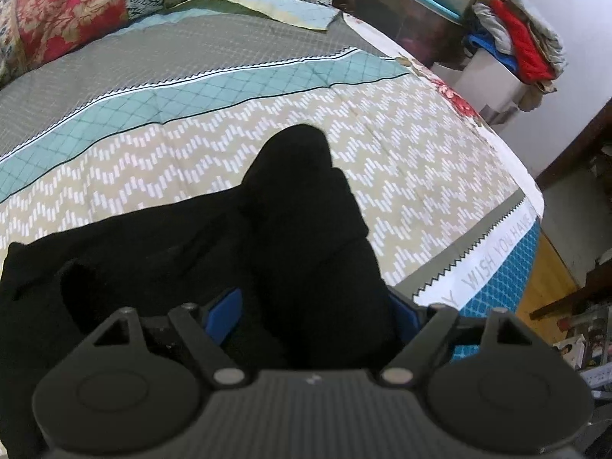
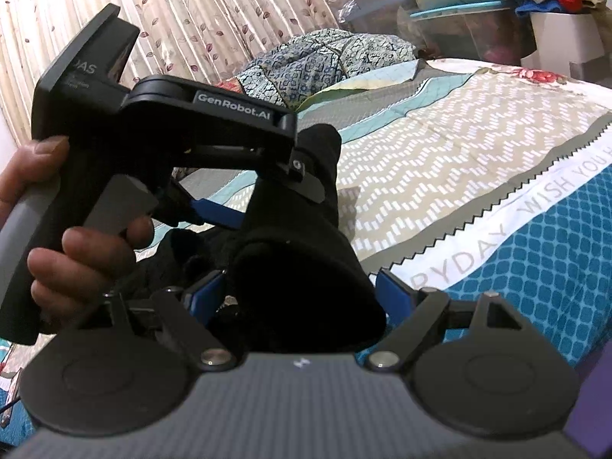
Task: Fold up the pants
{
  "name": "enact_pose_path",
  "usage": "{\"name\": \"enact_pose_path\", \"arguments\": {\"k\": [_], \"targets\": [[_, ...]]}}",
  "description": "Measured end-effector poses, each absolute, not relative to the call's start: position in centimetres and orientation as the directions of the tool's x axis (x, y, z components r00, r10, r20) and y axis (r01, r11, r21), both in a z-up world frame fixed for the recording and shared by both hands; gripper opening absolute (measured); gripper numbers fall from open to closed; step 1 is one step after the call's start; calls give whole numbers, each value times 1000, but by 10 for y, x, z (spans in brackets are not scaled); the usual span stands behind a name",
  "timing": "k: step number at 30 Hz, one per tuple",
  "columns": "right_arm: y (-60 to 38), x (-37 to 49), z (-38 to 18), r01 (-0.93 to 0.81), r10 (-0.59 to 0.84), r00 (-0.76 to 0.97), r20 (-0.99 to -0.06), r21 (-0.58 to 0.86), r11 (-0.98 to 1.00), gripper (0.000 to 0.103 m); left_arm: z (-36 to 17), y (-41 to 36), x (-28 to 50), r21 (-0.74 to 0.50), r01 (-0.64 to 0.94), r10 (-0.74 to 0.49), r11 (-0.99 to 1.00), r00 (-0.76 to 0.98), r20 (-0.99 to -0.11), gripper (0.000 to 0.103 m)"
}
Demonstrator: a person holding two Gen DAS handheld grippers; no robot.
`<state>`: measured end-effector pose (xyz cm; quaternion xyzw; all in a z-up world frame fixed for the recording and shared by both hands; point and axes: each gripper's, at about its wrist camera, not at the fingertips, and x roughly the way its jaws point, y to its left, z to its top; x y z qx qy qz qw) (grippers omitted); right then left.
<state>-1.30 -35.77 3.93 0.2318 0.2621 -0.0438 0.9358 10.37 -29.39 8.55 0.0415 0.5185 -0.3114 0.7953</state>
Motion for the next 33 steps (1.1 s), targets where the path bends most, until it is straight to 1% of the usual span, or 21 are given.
{"name": "enact_pose_path", "arguments": {"k": [1,4,7,9,11,12,13,14,17,19,21,23,25,26,27,28,29,30,31,32,33], "targets": [[-358,-13,39,206,40,858,-513,413,887,87,86,-295,103,-260,538,-455,802,267,-850,88],[-359,-14,37,227,26,856,-517,421,878,87,87,-297,101,-277,544,-472,792,258,-843,88],[-368,-18,37,286,-37,855,-517,412,865,87,97,-287,102,-307,530,-510,790,291,-810,88],[-372,-21,39,340,-107,850,-516,382,859,87,103,-279,108,-339,504,-533,794,312,-786,85],[-375,-24,41,355,-130,855,-503,384,852,87,107,-269,116,-357,470,-536,807,330,-777,82],[-377,-24,41,353,-123,859,-497,400,846,87,107,-265,119,-362,459,-535,811,336,-775,79],[-379,-23,41,349,-112,862,-494,420,838,87,108,-259,121,-372,446,-539,814,340,-771,72],[-380,-22,41,343,-100,865,-492,433,834,87,108,-252,122,-391,437,-551,810,338,-763,70],[-379,-18,41,341,-102,867,-489,432,835,87,109,-220,115,-464,429,-613,775,333,-717,70],[-378,-19,42,367,-144,863,-485,404,838,87,107,-195,102,-466,425,-615,776,348,-707,70],[-379,-20,44,378,-168,866,-472,396,837,86,103,-175,90,-444,418,-593,793,359,-721,70],[-375,-21,49,369,-175,880,-442,401,839,80,99,-156,78,-409,423,-569,809,386,-727,69],[-371,-17,51,336,-145,883,-447,385,860,63,96,-139,67,-387,411,-548,825,418,-725,65],[-369,-12,50,317,-114,878,-465,386,866,61,92,-129,63,-387,395,-539,834,430,-724,64],[-367,-6,45,302,-76,869,-489,401,865,54,88,-120,63,-387,371,-527,844,437,-729,61],[-366,-1,40,302,-55,857,-513,412,860,51,82,-113,62,-379,344,-504,859,443,-741,59],[-367,6,31,324,-53,830,-556,403,856,51,74,-108,64,-356,325,-473,876,443,-761,58],[-368,15,19,365,-67,786,-615,374,853,49,62,-107,67,-300,299,-410,906,440,-799,57],[-370,19,7,377,-75,773,-630,361,853,44,45,-107,73,-238,260,-331,936,415,-848,59],[-369,18,5,373,-94,787,-609,349,860,43,27,-105,79,-239,237,-315,942,374,-872,60],[-365,20,9,377,-106,777,-621,323,868,43,21,-103,79,-255,235,-330,938,384,-862,62]]}}
